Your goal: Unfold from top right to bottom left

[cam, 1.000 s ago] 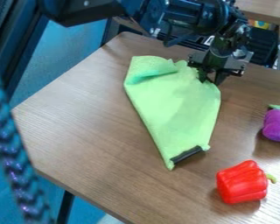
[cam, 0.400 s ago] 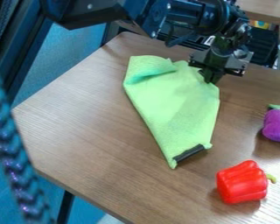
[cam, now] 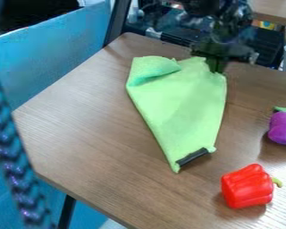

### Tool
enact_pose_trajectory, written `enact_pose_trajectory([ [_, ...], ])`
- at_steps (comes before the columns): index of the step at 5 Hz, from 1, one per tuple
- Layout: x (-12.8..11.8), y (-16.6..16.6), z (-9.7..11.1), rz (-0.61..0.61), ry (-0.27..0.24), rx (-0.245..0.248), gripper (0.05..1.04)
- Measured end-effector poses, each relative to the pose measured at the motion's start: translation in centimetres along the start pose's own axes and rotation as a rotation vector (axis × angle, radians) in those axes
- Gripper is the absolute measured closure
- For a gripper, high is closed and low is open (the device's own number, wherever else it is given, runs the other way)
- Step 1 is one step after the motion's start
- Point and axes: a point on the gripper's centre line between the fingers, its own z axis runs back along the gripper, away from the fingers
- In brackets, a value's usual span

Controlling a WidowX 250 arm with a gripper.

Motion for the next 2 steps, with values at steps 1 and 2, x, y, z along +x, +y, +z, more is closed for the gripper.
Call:
enact_pose_trajectory([
  [1, 0.1, 1.7, 1.4, 0.041, -0.004, -0.009, 1.034],
  [2, -0.4, 2.9, 3.2, 0.074, 0.011, -0.009, 1.034],
])
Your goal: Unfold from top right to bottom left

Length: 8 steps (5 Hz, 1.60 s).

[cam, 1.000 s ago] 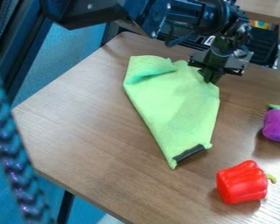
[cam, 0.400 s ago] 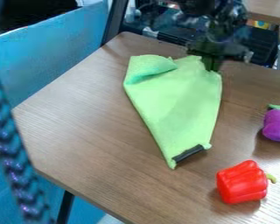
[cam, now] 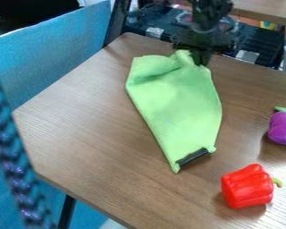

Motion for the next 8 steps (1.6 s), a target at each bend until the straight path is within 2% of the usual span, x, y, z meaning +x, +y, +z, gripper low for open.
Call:
enact_pose_trajectory([
  [2, -2.3, 4.9, 0.9, 0.113, 0.119, 0.094, 1.034],
  [3, -2.1, 7.6, 2.7, 0.200, 0.127, 0.127, 1.034],
  [5, -2.4, 11.5, 5.4, 0.300, 0.143, 0.156, 1.034],
  [8, -4.3, 15.3, 6.4, 0.434, 0.258, 0.270, 1.034],
])
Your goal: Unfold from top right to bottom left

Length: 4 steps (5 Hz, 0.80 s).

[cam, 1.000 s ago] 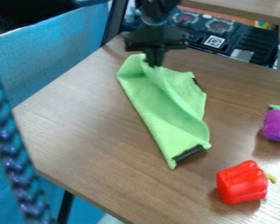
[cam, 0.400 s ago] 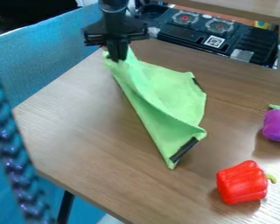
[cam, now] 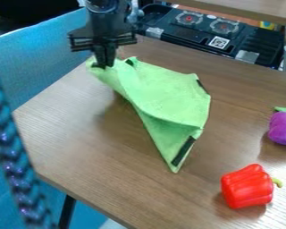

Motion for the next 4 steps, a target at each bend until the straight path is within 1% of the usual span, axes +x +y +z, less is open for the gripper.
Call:
enact_pose_trajectory([
  [1, 0.5, 1.0, 0.5, 0.020, -0.010, 0.016, 1.034],
  [2, 0.5, 2.2, 0.8, 0.024, 0.008, 0.022, 1.034],
  [3, 0.3, 3.7, 0.0, -0.053, 0.042, 0.022, 1.034],
  [4, 0.5, 4.9, 0.9, -0.118, 0.032, -0.003, 1.034],
])
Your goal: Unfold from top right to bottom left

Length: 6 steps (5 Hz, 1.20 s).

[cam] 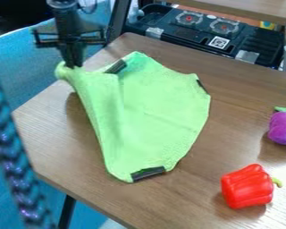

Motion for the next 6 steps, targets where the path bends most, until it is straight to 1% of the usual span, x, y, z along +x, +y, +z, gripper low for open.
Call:
enact_pose_trajectory([
  [1, 0.1, 1.5, -0.1, -0.039, 0.012, 0.002, 1.034],
  [2, -0.1, 2.9, 0.2, -0.044, 0.017, 0.016, 1.034],
  [3, -0.1, 3.7, 0.4, -0.071, 0.010, 0.017, 1.015],
  [4, -0.1, 4.5, 0.5, -0.100, 0.015, 0.010, 0.877],
  [5, -0.3, 4.9, 0.9, -0.125, 0.048, 0.024, 0.631],
  [6, 0.2, 5.0, 1.5, -0.125, 0.048, 0.032, 0.328],
])
